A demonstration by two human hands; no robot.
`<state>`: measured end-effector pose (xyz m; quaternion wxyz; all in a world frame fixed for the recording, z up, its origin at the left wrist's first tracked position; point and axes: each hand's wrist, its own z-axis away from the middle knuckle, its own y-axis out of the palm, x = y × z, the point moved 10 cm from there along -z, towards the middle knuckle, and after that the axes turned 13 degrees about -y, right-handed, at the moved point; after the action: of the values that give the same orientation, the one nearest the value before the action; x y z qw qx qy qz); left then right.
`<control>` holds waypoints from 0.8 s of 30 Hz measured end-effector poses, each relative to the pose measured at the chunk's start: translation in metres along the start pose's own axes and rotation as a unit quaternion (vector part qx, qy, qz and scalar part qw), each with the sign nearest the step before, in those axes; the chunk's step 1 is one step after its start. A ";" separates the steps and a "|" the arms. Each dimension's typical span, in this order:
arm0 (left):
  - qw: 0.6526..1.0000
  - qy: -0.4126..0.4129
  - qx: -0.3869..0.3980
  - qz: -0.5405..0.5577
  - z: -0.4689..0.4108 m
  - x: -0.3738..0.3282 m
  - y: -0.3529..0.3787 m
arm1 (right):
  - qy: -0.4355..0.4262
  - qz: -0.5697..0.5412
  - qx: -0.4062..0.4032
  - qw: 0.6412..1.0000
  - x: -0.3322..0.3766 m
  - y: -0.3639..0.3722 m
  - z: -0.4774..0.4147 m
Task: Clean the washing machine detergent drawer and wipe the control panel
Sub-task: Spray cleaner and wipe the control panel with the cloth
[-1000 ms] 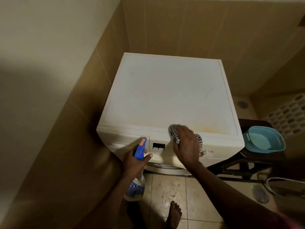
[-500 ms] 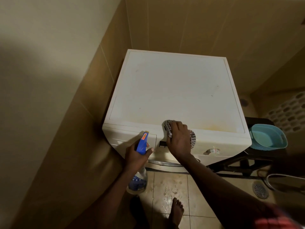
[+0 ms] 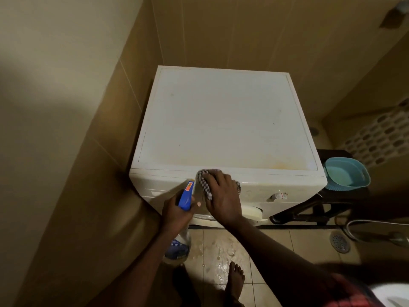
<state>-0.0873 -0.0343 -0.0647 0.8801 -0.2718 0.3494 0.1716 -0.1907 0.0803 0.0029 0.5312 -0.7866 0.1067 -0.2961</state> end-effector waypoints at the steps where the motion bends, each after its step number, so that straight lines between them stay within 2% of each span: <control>1: 1.000 0.002 0.010 -0.006 0.000 0.000 0.003 | -0.010 -0.005 0.003 1.000 -0.002 -0.002 0.008; 7: 0.998 0.030 0.042 -0.034 0.002 -0.014 0.017 | 0.080 0.020 -0.032 0.996 -0.068 -0.037 0.022; 12: 0.994 0.060 0.068 -0.060 0.012 -0.020 0.032 | 0.054 -0.007 -0.046 0.997 -0.062 -0.036 0.056; 16: 0.994 0.049 0.070 -0.063 0.014 -0.022 0.037 | 0.101 -0.045 -0.090 0.990 -0.096 -0.059 0.046; 22: 0.997 0.041 0.046 -0.048 0.015 -0.015 0.034 | 0.142 -0.044 -0.128 0.981 -0.082 -0.047 0.066; 24: 0.997 0.031 0.045 -0.049 0.014 -0.013 0.037 | 0.122 -0.036 -0.104 0.986 -0.072 -0.037 0.052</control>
<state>-0.1071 0.0018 -0.0600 0.8877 -0.2537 0.3700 0.1040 -0.2234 0.1699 -0.0029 0.4188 -0.7985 0.1727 -0.3964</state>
